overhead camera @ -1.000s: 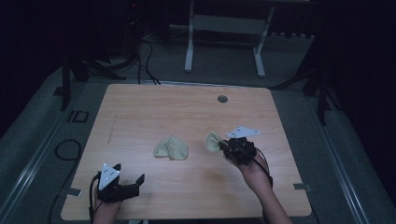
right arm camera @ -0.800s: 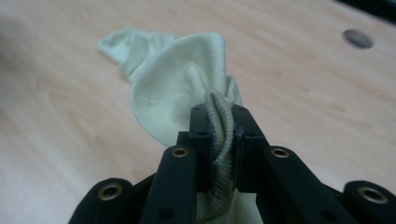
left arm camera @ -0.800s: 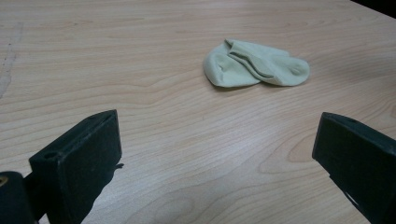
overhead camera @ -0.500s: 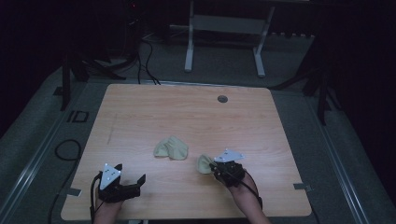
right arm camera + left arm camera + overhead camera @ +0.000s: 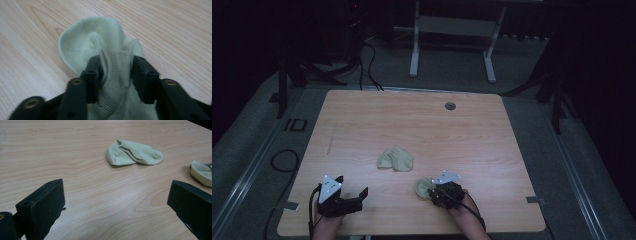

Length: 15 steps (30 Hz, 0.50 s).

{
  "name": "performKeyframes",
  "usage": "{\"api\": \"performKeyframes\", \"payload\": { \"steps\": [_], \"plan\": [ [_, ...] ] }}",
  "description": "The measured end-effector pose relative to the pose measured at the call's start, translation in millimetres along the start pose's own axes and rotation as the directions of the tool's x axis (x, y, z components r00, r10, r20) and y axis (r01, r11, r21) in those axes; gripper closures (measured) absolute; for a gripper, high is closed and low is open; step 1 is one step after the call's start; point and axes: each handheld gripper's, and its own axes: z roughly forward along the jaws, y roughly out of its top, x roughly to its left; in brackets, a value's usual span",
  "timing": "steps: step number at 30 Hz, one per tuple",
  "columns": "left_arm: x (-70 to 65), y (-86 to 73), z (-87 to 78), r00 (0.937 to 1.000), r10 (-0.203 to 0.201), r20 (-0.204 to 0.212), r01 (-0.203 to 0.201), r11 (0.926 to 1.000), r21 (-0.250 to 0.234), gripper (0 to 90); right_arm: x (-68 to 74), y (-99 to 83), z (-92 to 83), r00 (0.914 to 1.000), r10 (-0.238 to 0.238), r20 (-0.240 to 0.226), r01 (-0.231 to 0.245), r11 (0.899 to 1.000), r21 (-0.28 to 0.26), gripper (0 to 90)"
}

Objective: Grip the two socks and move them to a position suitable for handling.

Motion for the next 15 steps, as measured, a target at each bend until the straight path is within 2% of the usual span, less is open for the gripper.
{"api": "performKeyframes", "payload": {
  "steps": [5,6,7,9,15],
  "plan": [
    [-0.4,0.0,0.2,1.0,0.0,-0.001,0.0,1.0,0.001,1.2,2.8,-0.7,1.8,0.9995,0.013,-0.028,-0.013,1.0,-0.003,39.6],
    [-0.5,0.1,0.5,1.0,0.0,-0.001,0.0,1.0,0.001,1.2,4.3,-0.5,2.4,0.9994,0.017,-0.03,-0.017,1.0,-0.002,35.8],
    [-0.5,0.1,0.5,1.0,0.0,-0.001,0.0,1.0,0.001,1.2,4.3,-0.5,2.4,0.9994,0.017,-0.03,-0.017,1.0,-0.002,35.8],
    [-1.2,0.1,1.0,1.0,0.006,0.001,-0.006,1.0,0.007,1.2,9.2,0.7,4.7,0.9994,0.022,-0.028,-0.022,1.0,0.004,27.6],
    [-6.7,0.8,2.2,0.9992,0.04,0.006,-0.04,0.9991,0.013,1.2,14.5,2.6,10.1,0.9987,0.048,-0.019,-0.048,0.999,-0.017,19.1]
  ]
}}
